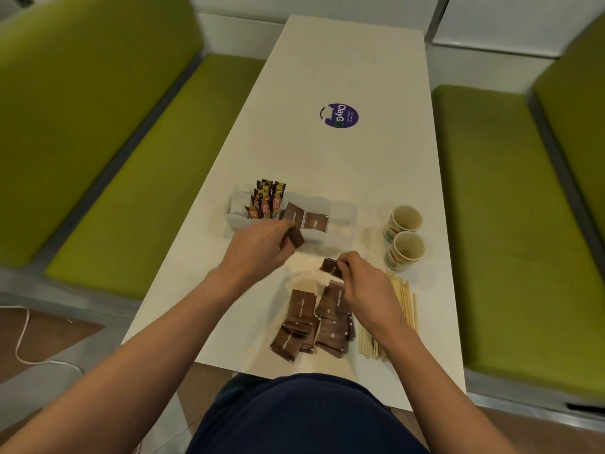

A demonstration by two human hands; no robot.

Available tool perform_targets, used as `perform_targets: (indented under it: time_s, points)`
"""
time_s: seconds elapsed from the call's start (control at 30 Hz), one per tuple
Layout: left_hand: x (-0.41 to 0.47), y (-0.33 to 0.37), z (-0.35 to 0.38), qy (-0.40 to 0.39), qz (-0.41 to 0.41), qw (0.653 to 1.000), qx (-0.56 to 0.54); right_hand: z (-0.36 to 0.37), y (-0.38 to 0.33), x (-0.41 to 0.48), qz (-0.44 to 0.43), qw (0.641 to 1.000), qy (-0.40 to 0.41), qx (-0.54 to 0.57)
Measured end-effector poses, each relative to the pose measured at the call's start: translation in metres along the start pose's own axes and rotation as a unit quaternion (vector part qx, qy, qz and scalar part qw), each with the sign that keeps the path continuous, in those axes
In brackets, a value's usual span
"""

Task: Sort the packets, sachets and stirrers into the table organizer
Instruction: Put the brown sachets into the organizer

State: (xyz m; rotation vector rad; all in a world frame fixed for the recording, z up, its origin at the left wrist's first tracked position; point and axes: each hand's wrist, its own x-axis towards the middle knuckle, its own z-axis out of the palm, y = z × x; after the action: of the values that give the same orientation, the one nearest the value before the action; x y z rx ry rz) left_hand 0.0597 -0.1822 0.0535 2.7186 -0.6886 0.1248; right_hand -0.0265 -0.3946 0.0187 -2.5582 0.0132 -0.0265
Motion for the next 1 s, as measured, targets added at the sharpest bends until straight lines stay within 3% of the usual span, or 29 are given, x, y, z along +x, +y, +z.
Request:
perform_targets:
  time_s: [0.17,0.37,0.53,0.63,0.8,1.0]
  points:
    - [0.047,-0.016,-0.020,0.046,-0.018,0.999,-0.019,-0.003,-0.005,0.004,0.011,0.995,0.044,0.092]
    - [0.095,-0.022,-0.008,-0.120,0.015,0.985,0.124,-0.014,-0.010,0.015,0.063,0.975,0.082,0.194]
    - [0.102,-0.028,0.005,-0.151,0.088,0.953,0.249,-0.027,-0.016,0.047,0.072,0.959,0.138,0.238]
    - [0.103,-0.030,0.011,-0.168,0.125,0.932,0.295,-0.029,-0.020,0.073,0.067,0.966,0.146,0.202]
    - [0.101,-0.041,0.022,-0.072,0.130,0.951,0.270,-0.020,-0.025,0.117,0.080,0.985,0.095,0.123]
    - [0.085,-0.042,0.014,0.054,0.040,0.985,0.156,-0.001,-0.023,0.138,0.094,0.995,-0.023,-0.040]
